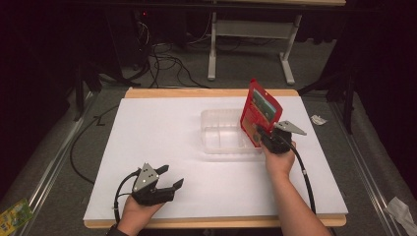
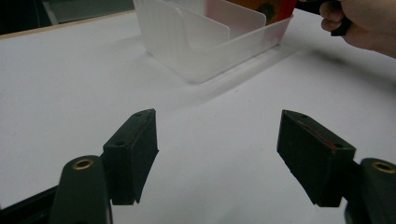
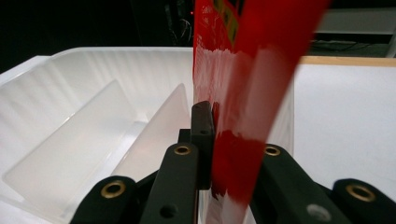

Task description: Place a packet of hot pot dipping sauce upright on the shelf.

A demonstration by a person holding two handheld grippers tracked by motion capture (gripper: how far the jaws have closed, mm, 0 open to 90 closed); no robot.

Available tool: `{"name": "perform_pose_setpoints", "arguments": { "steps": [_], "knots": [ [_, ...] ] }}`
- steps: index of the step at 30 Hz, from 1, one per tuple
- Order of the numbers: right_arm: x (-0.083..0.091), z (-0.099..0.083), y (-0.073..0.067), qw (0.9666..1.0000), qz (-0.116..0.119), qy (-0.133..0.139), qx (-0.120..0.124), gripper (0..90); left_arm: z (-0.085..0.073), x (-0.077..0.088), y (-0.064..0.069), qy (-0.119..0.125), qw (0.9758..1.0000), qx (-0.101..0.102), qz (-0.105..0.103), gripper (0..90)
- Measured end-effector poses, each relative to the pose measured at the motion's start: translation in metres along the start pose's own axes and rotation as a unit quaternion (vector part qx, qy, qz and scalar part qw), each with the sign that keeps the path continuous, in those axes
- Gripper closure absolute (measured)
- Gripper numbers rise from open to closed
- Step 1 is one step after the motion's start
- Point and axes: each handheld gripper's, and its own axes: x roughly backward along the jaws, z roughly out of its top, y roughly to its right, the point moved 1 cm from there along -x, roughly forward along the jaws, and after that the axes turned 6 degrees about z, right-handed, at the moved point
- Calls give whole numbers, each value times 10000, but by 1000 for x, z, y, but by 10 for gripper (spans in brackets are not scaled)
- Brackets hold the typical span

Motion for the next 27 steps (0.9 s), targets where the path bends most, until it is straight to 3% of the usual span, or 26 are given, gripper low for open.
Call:
{"name": "perform_pose_setpoints", "arguments": {
  "steps": [4, 9, 12, 17, 21, 27],
  "knots": [
    [0, 0, 0, 10000, 38, -24, 21, 831, 0, 0, 0, -7, 10000, -5, -5, 296],
    [4, 5, -1, 9999, 95, 8, 45, 676, 0, -1, 0, -9, 10000, -6, -2, 295],
    [7, 7, -2, 9999, 132, 47, 21, 635, 0, -1, 0, -7, 10000, -7, 3, 295],
    [20, 16, -8, 9996, 230, 137, 117, 412, 0, -2, 0, 3, 10000, -13, -9, 294],
    [34, 21, -14, 9986, 297, 169, 413, 289, 0, -2, 0, 4, 10000, -38, -18, 294],
    [57, 22, -15, 9979, 386, 3, 511, 147, 0, -3, 1, -11, 10000, -51, -14, 292]
  ]
}}
